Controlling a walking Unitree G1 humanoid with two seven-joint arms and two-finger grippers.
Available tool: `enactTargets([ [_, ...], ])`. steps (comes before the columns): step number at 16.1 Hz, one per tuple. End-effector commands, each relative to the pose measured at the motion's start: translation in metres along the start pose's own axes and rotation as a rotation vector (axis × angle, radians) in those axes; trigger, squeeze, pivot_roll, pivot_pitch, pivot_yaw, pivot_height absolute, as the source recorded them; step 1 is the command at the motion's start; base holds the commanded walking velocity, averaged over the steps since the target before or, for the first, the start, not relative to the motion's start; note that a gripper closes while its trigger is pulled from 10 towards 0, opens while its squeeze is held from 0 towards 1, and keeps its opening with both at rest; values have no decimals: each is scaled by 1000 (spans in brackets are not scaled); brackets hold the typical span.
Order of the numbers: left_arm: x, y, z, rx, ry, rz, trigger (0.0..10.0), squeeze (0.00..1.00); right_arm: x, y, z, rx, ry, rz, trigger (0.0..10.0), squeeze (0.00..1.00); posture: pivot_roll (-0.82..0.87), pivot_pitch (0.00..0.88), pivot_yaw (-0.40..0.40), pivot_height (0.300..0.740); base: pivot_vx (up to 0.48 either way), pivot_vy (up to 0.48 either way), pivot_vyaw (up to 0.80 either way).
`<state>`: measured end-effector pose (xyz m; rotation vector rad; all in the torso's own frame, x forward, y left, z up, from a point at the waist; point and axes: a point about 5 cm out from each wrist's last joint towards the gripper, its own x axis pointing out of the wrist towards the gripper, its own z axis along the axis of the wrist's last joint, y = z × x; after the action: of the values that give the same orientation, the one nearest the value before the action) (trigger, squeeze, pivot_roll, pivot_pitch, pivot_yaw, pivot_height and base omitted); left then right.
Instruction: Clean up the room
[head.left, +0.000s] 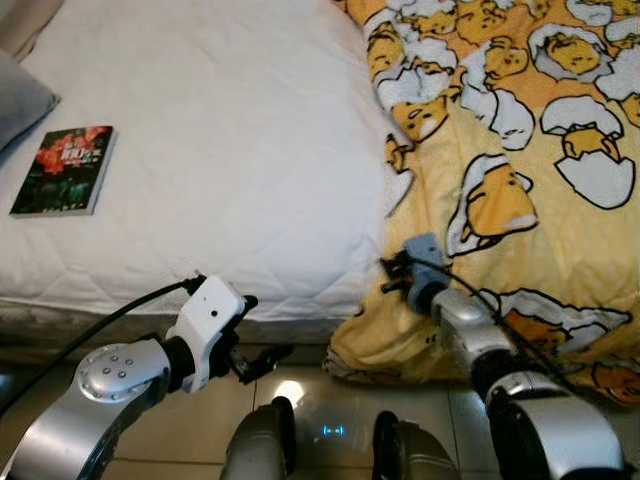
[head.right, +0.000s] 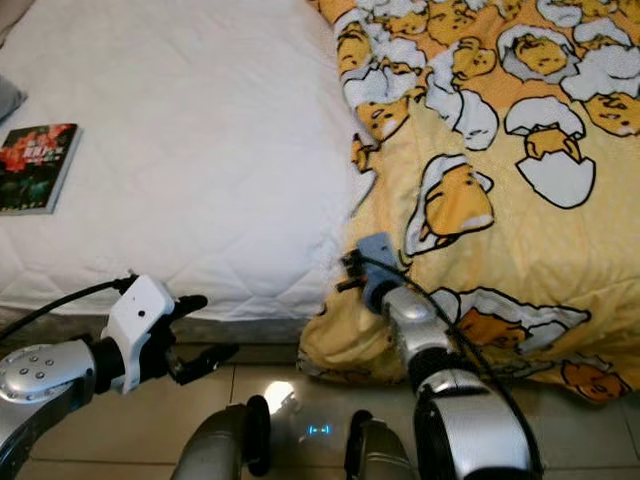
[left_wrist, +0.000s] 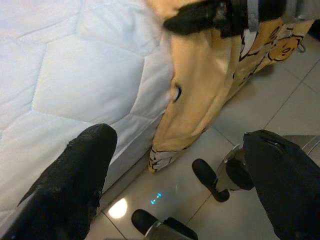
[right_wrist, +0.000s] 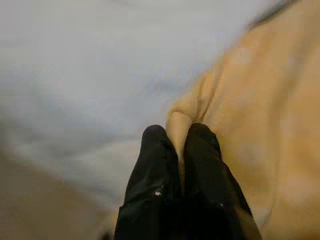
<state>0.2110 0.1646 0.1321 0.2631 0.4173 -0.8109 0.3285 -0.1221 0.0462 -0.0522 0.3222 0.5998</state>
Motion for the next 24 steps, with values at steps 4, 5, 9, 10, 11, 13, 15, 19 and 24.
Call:
enactTargets([
  [4,-3,5,-4,-3,20,9,10000,0,-7,44,-11,14,-36,472,0,0,290,220,48,740,0,0,0],
  [5,-3,5,-4,-2,20,10,10000,0,-8,47,-11,18,-40,501,0,0,291,218,48,740,0,0,0],
  [9,-6,4,-4,1,18,10,10000,0,-13,61,-14,36,-47,628,0,0,289,209,46,740,0,0,0],
  [10,-7,4,-5,5,21,9,10000,0,-19,71,-19,37,-34,722,0,0,290,208,45,740,0,0,0],
  [11,-7,5,-5,6,22,8,10000,0,-23,75,-22,24,-15,757,0,0,289,207,45,740,0,0,0],
  [13,-6,5,-6,8,25,5,10000,0,-23,74,-26,29,21,736,3882,0,287,204,44,740,0,0,0],
  [15,-5,7,-7,9,24,9,10000,0,-24,74,-25,54,19,721,10000,0,277,194,40,740,0,0,0],
  [19,6,12,-8,-2,-21,50,10000,0,-22,70,-22,111,-49,555,10000,1000,218,122,20,740,0,0,0],
  [24,18,22,-6,-101,-155,183,10000,0,-38,53,-2,124,-199,362,10000,1000,120,19,17,740,0,0,0],
])
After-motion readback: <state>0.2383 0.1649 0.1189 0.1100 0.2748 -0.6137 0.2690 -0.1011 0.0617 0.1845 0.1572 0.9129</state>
